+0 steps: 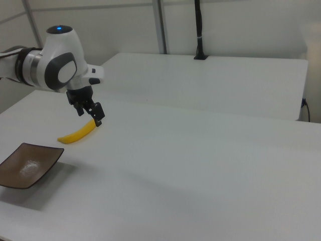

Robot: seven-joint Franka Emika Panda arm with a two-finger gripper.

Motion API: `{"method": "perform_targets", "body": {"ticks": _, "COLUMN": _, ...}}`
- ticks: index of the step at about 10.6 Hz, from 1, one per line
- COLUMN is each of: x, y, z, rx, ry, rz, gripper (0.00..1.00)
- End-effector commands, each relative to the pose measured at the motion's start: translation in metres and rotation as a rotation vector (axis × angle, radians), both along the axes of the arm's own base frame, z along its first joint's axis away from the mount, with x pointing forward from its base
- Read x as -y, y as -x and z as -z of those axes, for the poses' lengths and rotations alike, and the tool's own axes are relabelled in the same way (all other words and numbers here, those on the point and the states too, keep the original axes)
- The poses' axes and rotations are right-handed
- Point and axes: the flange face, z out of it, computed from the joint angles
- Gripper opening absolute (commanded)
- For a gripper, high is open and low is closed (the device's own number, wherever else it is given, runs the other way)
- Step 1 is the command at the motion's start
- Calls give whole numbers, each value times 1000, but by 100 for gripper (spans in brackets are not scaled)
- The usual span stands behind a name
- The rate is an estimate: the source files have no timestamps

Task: Bananas placed on a ceramic plate
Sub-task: 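Move the open gripper over the yellow banana and lower it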

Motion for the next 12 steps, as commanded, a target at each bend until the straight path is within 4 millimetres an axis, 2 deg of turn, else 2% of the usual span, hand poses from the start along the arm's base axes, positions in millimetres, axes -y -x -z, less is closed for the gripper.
{"method": "perform_targets", "body": {"ticks": 1, "x": -54, "y": -25, "z": 19, "rx": 142, "ry": -110, "rz": 81, "gripper": 100}}
{"method": "perform_targets", "body": {"ticks": 4, "x": -98, "y": -33, "z": 50, "rx": 127, "ry": -157, "rz": 89, "gripper": 100}}
{"method": "perform_targets", "body": {"ticks": 6, "x": -130, "y": -48, "z": 76, "rx": 125, "ry": -190, "rz": 96, "gripper": 100}}
{"method": "perform_targets", "body": {"ticks": 7, "x": -135, "y": -55, "z": 92, "rx": 131, "ry": -197, "rz": 104, "gripper": 100}}
{"method": "perform_targets", "body": {"ticks": 10, "x": -172, "y": -57, "z": 131, "rx": 158, "ry": -217, "rz": 66, "gripper": 100}}
{"method": "perform_targets", "body": {"ticks": 12, "x": -177, "y": -56, "z": 155, "rx": 150, "ry": -186, "rz": 34, "gripper": 100}}
